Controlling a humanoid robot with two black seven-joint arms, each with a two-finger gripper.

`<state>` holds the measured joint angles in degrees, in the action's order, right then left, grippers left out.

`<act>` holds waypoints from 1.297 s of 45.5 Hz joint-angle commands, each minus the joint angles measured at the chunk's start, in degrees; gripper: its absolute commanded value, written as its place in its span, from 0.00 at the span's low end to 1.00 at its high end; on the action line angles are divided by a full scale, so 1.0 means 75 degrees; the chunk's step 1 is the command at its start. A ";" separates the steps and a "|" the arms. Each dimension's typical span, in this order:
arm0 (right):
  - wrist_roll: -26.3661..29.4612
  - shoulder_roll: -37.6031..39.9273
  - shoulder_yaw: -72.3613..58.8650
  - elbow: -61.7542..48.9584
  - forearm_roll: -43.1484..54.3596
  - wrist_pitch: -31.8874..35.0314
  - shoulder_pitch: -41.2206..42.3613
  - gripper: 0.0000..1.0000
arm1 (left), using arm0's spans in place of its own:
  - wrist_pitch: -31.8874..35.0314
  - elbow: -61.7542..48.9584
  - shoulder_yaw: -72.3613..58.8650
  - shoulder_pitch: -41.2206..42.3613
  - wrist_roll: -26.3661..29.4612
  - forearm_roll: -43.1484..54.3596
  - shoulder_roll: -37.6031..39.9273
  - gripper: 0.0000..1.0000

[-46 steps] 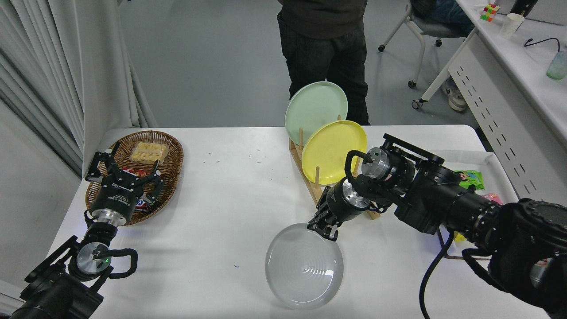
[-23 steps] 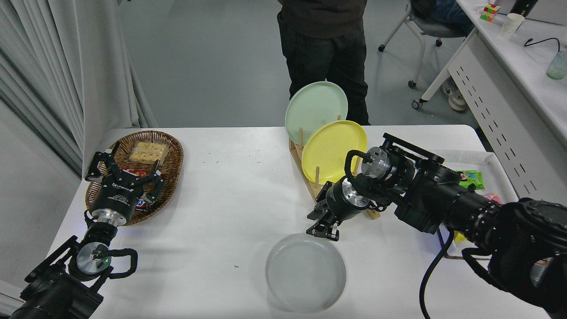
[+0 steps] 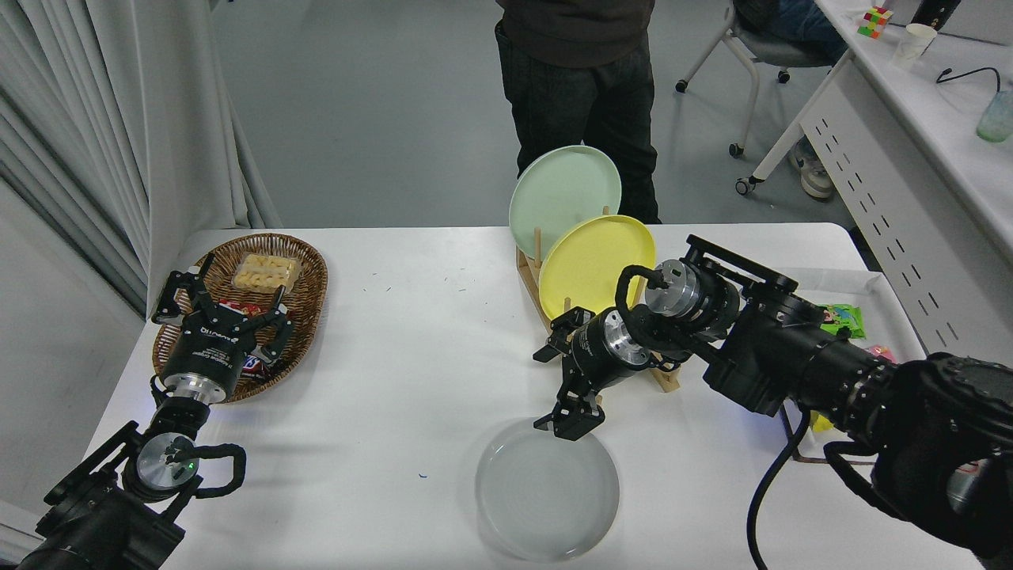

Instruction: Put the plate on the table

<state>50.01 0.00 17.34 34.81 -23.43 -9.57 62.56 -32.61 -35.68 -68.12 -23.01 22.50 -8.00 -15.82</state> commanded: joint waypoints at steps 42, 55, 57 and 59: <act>-0.0002 0.0000 0.1964 0.0023 0.0031 0.4509 0.1337 1.00 | 0.0000 0.0000 0.0000 -0.0002 0.0000 0.0000 0.0000 0.98; -0.0002 0.0000 0.3031 0.0034 0.0007 0.5470 0.1655 1.00 | 0.0012 0.0000 0.0000 -0.0002 0.0000 0.0000 0.0000 0.98; -0.0105 0.0000 0.3078 0.0035 0.0007 0.5704 0.1643 1.00 | 0.0000 0.0000 0.0000 0.0010 0.0000 0.0000 0.0000 0.98; -0.0281 0.0000 0.3078 0.0011 0.0007 0.5997 0.1643 1.00 | 0.0000 0.0000 0.0000 0.0010 0.0000 0.0000 0.0000 0.98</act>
<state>49.97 0.00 35.90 35.13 -23.48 27.36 74.05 -32.61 -35.68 -68.12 -22.98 22.50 -8.00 -15.82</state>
